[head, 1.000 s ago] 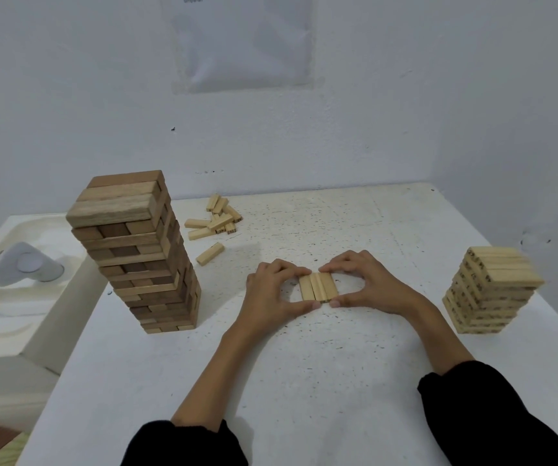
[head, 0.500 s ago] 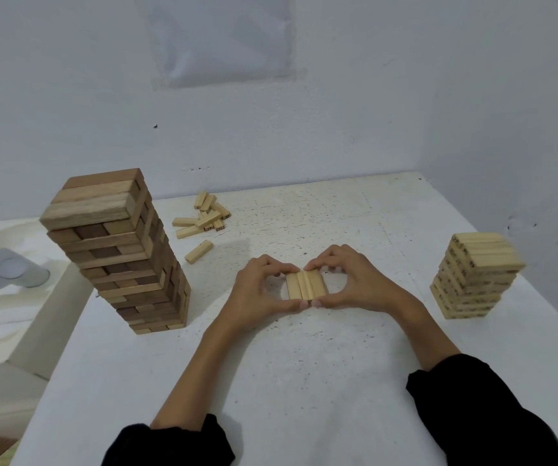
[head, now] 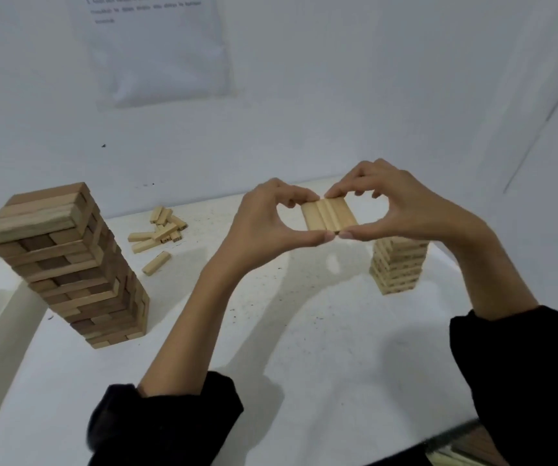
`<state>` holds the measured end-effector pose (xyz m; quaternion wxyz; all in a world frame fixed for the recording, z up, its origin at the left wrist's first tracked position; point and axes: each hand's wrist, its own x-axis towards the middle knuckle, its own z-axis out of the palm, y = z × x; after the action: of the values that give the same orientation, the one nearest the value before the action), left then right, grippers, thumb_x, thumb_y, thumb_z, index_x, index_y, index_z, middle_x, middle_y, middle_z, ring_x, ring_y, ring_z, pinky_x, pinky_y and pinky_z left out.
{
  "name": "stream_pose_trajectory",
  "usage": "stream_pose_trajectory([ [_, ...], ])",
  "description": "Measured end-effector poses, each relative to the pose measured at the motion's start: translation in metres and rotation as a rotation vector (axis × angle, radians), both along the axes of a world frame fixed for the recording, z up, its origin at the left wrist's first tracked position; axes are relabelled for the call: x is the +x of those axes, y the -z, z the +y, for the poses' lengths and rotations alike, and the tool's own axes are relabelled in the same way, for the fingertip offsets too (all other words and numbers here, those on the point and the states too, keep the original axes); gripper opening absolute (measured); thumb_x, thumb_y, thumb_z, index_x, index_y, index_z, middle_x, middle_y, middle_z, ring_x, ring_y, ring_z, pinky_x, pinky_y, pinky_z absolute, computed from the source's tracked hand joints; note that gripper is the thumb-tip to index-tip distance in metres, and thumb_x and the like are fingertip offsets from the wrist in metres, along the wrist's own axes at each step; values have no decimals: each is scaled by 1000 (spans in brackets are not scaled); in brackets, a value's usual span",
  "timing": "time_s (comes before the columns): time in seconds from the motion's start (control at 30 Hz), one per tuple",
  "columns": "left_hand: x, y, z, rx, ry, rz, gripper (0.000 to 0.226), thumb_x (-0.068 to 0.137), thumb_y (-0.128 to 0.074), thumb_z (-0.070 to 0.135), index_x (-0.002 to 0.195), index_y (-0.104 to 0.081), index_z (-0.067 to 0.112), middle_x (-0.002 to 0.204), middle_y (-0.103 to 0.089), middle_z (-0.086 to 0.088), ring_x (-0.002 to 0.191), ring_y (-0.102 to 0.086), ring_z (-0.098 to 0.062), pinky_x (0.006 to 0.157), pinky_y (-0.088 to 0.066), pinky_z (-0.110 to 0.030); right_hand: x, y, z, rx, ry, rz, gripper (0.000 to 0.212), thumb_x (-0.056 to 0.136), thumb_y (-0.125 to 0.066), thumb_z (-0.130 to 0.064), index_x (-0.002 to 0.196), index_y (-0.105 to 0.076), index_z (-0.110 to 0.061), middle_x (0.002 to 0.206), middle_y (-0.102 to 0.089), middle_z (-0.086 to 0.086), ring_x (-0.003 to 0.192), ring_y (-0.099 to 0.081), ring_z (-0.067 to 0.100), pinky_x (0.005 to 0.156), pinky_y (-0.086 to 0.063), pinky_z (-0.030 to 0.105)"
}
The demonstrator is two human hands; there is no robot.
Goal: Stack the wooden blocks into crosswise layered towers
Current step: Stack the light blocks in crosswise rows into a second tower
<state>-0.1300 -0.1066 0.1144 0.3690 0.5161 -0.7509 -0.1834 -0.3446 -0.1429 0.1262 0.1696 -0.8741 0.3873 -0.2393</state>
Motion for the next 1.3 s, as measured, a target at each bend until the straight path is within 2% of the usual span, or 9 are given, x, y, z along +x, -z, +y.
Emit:
stream_pose_trajectory([
  [0.17, -62, -10, -21, 16, 71, -27, 49, 64, -83, 44, 107, -68, 25, 101, -60, 7, 94, -54, -5, 84, -47, -26, -61, -15, -9, 127, 83, 50, 55, 62, -69, -57, 113, -59, -42, 111, -53, -20, 101, -45, -3, 81, -36, 18],
  [0.27, -90, -6, -29, 43, 110, -56, 47, 66, -82, 41, 107, -69, 22, 99, -58, 8, 93, -53, -6, 86, -48, -32, -86, -10, -15, 191, 118, 85, 53, 62, -70, -52, 112, -61, -40, 113, -54, -17, 104, -46, 2, 88, -39, 24],
  [0.37, -104, 5, -34, 74, 119, -94, 46, 67, -81, 41, 107, -69, 22, 98, -57, 9, 94, -52, -7, 87, -48, -34, -99, 2, -19, 246, 128, 92, 49, 62, -70, -49, 110, -59, -43, 113, -54, -16, 103, -46, 0, 89, -38, 23],
  [0.53, -110, 17, -40, 119, 110, -132, 49, 67, -80, 44, 110, -67, 23, 110, -60, 3, 100, -53, -10, 88, -47, -36, -102, 20, -23, 270, 131, 58, 47, 61, -69, -48, 106, -56, -47, 111, -52, -19, 103, -44, -2, 85, -36, 16],
  [0.7, -109, 20, -43, 136, 80, -135, 49, 67, -80, 45, 111, -67, 25, 111, -60, 4, 100, -53, -9, 91, -46, -38, -102, 23, -29, 273, 128, 45, 48, 61, -69, -49, 107, -55, -48, 110, -49, -24, 102, -44, -3, 84, -35, 16],
  [1.03, -113, 28, -47, 147, 66, -140, 53, 66, -78, 51, 111, -65, 26, 104, -53, 11, 96, -51, -7, 91, -47, -42, -105, 31, -31, 304, 132, 24, 53, 61, -70, -48, 112, -58, -41, 113, -51, -18, 105, -45, 1, 84, -36, 16],
  [1.3, -111, 32, -48, 145, 67, -125, 54, 66, -79, 50, 112, -64, 25, 103, -51, 12, 93, -50, -6, 90, -47, -40, -102, 30, -29, 306, 131, 24, 51, 61, -69, -48, 110, -55, -46, 111, -49, -22, 105, -45, 0, 83, -37, 15],
])
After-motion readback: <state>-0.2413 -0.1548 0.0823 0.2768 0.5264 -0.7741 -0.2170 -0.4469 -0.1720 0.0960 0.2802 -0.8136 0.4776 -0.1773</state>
